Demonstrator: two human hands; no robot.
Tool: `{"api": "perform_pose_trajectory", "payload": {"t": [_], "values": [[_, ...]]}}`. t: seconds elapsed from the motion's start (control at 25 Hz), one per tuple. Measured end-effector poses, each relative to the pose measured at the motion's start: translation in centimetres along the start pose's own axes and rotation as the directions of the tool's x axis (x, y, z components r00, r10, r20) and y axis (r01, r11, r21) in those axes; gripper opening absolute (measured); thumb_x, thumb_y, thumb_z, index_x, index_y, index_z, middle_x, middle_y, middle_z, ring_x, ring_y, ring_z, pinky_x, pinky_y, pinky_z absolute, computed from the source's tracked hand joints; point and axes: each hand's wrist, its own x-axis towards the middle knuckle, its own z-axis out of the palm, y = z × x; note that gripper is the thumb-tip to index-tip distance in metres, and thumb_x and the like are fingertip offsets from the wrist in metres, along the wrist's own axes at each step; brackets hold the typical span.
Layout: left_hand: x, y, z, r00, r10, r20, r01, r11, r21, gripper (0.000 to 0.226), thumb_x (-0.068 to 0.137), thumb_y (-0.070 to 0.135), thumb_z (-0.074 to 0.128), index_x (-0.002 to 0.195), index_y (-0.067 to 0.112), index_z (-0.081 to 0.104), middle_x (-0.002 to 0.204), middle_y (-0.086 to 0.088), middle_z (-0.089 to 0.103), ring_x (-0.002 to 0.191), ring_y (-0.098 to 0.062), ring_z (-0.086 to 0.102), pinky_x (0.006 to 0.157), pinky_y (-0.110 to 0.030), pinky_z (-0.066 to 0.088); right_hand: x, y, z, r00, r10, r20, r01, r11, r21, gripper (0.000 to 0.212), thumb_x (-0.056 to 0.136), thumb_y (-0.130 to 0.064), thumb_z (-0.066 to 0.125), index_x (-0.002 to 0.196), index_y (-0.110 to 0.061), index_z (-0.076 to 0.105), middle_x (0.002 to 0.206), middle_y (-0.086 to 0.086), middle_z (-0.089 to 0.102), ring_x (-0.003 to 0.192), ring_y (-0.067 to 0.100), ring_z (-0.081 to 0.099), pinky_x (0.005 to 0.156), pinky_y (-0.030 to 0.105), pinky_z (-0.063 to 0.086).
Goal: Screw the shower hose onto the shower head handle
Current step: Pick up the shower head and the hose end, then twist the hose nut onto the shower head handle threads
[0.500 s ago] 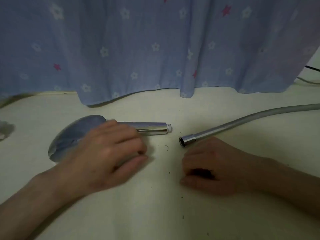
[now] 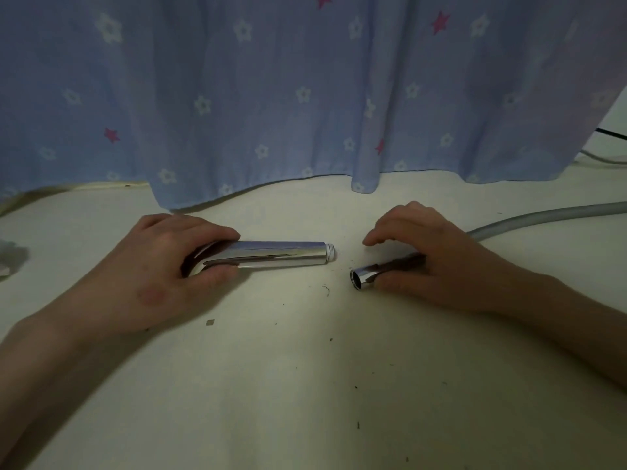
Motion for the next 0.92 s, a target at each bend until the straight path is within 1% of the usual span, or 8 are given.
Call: {"api": "perform_pose_trajectory", "payload": {"t": [0.12,0.24,0.36,0.44,0.56,0.68,0.8,0.92], "values": [[0.2,0.0,0.0,1.0,0.009,0.018,-0.008,0.999,-0.038,0.041,0.086,0.07,0.039,0.116,0.046,0.054,0.096,0.025,0.063,0.092,-0.002,0.057,0.088,-0.036,0.042,0.2,0.5,0.3,0.997,0.023,0.074,-0.028,0.997,0.065,0.036,0.075,-0.05,0.061,0.1,-0.024,0.062,0.092,-0.006,0.061,0.086,0.012,0.053,0.075,0.04,0.047],[0.2,0.4,0.0,1.0,0.021,-0.016,-0.022,0.998,-0.06,0.04,0.085,0.068,0.043,0.111,0.043,0.058,0.091,0.023,0.062,0.089,-0.004,0.055,0.084,-0.037,0.041,0.4,0.7,0.8,0.995,-0.005,0.096,-0.001,0.998,0.066,0.021,0.082,-0.043,0.06,0.092,-0.025,0.062,0.087,-0.007,0.06,0.082,0.014,0.053,0.071,0.04,0.049],[-0.1,1.0,0.0,0.995,0.052,-0.08,-0.055,0.998,-0.028,0.043,0.086,0.067,0.044,0.11,0.038,0.063,0.093,0.022,0.062,0.09,-0.009,0.054,0.087,-0.036,0.037,0.2,0.6,0.9,0.998,0.044,0.038,-0.046,0.997,0.057,0.013,0.084,-0.036,0.06,0.092,-0.027,0.057,0.082,-0.008,0.059,0.076,0.012,0.054,0.067,0.041,0.049],[-0.3,1.3,-0.1,0.989,0.07,-0.133,-0.074,0.997,-0.022,0.043,0.087,0.065,0.045,0.111,0.035,0.064,0.094,0.02,0.063,0.092,-0.009,0.053,0.09,-0.034,0.034,0.1,0.3,1.0,0.994,0.106,-0.019,-0.105,0.992,0.068,0.015,0.083,-0.039,0.057,0.093,-0.029,0.054,0.08,-0.007,0.063,0.071,0.014,0.058,0.065,0.043,0.051],[-0.4,1.7,-0.2,0.976,0.109,-0.19,-0.113,0.993,-0.014,0.039,0.088,0.059,0.051,0.113,0.033,0.065,0.097,0.019,0.064,0.095,-0.007,0.053,0.094,-0.033,0.032,0.0,-0.3,1.3,0.987,0.135,-0.089,-0.126,0.987,0.099,0.019,0.08,-0.041,0.059,0.093,-0.027,0.054,0.079,-0.003,0.068,0.068,0.019,0.062,0.064,0.042,0.053],[-0.4,1.9,-0.1,0.969,0.122,-0.213,-0.121,0.993,0.018,0.039,0.089,0.056,0.053,0.113,0.029,0.067,0.098,0.016,0.065,0.097,-0.011,0.055,0.094,-0.035,0.033,0.1,-0.6,1.2,0.98,0.155,-0.128,-0.14,0.984,0.114,0.022,0.077,-0.042,0.06,0.092,-0.026,0.055,0.078,-0.004,0.067,0.067,0.018,0.062,0.064,0.042,0.053],[-0.4,2.0,-0.1,0.965,0.136,-0.223,-0.134,0.991,0.022,0.04,0.089,0.056,0.052,0.113,0.028,0.068,0.097,0.015,0.066,0.096,-0.012,0.056,0.094,-0.035,0.032,0.0,-0.7,1.1,0.973,0.166,-0.159,-0.15,0.983,0.11,0.025,0.076,-0.045,0.059,0.092,-0.026,0.055,0.078,-0.004,0.067,0.068,0.018,0.062,0.064,0.041,0.053],[-0.4,2.1,-0.1,0.961,0.161,-0.225,-0.158,0.987,0.034,0.042,0.09,0.057,0.051,0.112,0.026,0.068,0.097,0.013,0.067,0.095,-0.012,0.056,0.094,-0.038,0.034,0.1,-0.7,1.2,0.973,0.164,-0.164,-0.15,0.984,0.1,0.025,0.076,-0.045,0.06,0.092,-0.026,0.055,0.077,-0.005,0.066,0.067,0.016,0.062,0.064,0.04,0.054]]}}
